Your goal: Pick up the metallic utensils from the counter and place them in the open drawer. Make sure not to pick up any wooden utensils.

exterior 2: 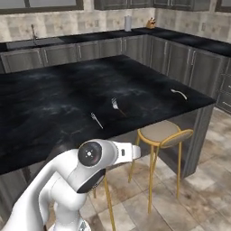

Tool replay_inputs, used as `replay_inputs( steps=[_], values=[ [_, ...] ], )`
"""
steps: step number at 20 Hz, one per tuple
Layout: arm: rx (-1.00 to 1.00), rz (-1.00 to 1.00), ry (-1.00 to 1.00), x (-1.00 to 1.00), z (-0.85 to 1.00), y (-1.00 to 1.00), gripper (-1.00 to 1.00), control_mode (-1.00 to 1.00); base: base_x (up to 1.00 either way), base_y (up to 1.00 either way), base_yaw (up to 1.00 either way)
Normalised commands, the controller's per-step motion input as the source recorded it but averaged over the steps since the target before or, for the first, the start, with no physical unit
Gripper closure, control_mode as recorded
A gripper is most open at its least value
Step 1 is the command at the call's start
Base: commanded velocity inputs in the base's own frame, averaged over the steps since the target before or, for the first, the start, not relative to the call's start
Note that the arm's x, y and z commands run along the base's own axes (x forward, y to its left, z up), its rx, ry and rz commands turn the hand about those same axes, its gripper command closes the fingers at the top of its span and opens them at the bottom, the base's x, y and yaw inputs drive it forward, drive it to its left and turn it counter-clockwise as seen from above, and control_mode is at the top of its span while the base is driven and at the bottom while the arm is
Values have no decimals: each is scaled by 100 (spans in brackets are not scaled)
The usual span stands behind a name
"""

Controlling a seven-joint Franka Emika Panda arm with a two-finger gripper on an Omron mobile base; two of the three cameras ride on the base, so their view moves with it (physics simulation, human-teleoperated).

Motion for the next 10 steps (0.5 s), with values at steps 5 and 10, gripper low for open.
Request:
replay_inputs(
  steps=[5,10],
  values=[
    [0,0,0,0,0,0,-100,100,58,-100,27],
    [0,0,0,0,0,0,-100,100,16,-100,15]
  ],
)
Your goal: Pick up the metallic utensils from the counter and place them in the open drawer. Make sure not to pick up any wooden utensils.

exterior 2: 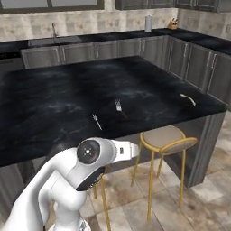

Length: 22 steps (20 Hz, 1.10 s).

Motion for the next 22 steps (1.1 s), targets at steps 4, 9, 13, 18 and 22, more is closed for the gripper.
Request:
replay_inputs(
  steps=[4,9,13,18,22],
  values=[
    [0,0,0,0,0,0,-100,100,-49,-88,0],
    [0,0,0,0,0,0,-100,100,18,-34,3],
    [0,0,0,0,0,0,-100,100,100,-35,32],
    [0,0,0,0,0,0,-100,100,95,-71,42],
    [0,0,0,0,0,0,-100,100,81,-54,27]
  ],
)
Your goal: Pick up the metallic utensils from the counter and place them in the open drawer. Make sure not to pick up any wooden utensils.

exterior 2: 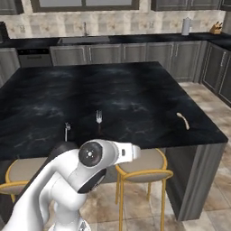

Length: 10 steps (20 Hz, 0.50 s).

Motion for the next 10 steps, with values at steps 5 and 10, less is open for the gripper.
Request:
replay_inputs(
  steps=[5,10],
  values=[
    [0,0,0,0,0,0,-100,100,100,22,3],
    [-3,0,10,37,19,14,-100,-100,60,31,0]
  ],
)
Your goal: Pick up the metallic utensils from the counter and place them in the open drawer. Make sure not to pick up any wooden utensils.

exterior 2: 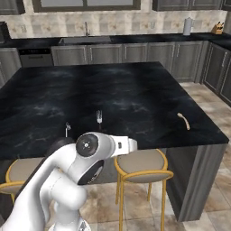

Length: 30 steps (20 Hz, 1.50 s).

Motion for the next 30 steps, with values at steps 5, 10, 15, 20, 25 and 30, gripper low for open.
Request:
replay_inputs(
  steps=[5,10,15,20,25,30],
  values=[
    [-16,0,34,98,88,63,-100,-100,0,0,0],
    [-16,2,36,78,79,48,-100,-100,0,0,0],
    [5,9,9,40,-4,-3,-100,-100,0,0,0],
    [10,0,1,43,-21,15,-100,-100,0,0,0],
    [22,0,-1,31,-69,58,-100,-100,0,0,0],
    [26,0,0,46,-86,56,-100,-100,0,0,0]
  ],
)
